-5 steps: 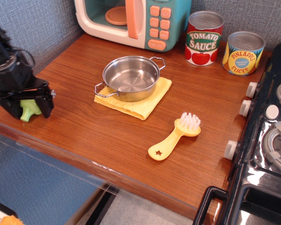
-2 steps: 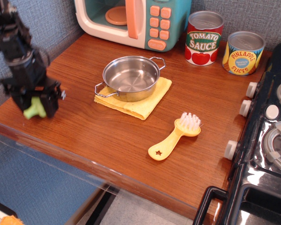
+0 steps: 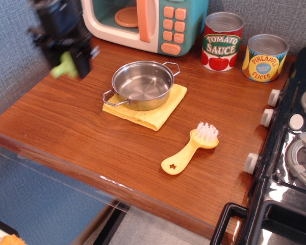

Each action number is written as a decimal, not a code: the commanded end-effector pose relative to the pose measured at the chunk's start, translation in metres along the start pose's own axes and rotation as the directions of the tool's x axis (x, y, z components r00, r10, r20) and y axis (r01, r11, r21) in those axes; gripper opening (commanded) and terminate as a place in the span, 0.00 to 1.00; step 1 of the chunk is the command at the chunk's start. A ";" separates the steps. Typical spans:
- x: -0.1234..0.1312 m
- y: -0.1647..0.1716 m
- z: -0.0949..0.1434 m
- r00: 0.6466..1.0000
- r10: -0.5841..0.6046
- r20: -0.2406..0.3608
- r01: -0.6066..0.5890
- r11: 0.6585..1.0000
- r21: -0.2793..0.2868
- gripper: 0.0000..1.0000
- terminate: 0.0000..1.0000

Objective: Place the broccoli into the pot

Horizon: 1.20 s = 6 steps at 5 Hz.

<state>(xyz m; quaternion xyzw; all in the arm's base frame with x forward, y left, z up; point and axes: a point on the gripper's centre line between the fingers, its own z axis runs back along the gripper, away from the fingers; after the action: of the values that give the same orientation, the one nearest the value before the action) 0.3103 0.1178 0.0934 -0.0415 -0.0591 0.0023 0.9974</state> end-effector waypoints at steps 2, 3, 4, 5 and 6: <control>0.054 -0.058 -0.036 0.985 -0.172 0.026 0.169 0.981 0.093 0.00 0.00; 0.055 -0.058 -0.045 0.989 -0.140 0.039 0.134 0.982 0.133 1.00 0.00; 0.055 -0.058 -0.043 0.990 -0.129 0.049 0.122 0.983 0.136 1.00 0.00; 0.054 -0.058 -0.035 0.991 -0.114 0.074 0.106 0.989 0.100 1.00 0.00; 0.048 -0.060 -0.011 0.988 -0.122 0.099 0.114 0.990 0.084 1.00 0.00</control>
<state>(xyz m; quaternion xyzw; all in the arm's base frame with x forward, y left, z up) 0.3634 0.0591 0.0761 -0.0055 -0.0836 -0.0525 0.9951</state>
